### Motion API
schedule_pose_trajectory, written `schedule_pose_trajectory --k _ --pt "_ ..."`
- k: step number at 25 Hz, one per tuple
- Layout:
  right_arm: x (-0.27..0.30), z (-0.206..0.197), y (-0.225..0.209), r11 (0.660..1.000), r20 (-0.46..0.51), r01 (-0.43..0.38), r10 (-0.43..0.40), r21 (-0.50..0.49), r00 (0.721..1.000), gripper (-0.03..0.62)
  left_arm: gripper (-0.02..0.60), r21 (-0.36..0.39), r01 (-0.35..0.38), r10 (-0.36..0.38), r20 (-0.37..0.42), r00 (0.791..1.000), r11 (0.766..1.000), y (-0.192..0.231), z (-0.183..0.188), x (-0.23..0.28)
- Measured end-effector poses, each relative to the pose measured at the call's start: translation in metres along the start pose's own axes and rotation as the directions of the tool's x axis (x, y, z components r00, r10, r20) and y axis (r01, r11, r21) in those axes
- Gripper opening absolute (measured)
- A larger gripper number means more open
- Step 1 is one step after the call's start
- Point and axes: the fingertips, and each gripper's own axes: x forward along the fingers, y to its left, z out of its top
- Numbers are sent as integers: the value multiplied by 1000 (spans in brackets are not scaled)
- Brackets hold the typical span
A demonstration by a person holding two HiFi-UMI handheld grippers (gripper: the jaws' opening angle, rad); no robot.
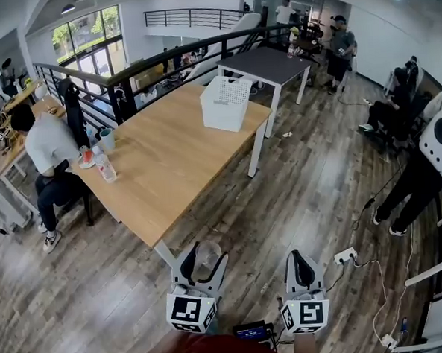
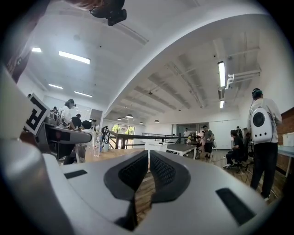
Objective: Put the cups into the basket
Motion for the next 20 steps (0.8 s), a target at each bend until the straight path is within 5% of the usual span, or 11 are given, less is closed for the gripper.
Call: schedule_pose_trajectory --k 20 --pt "113 21 60 998 -3 -19 19 -67 1000 15 284 -28 31 -30 22 999 999 98 11 56"
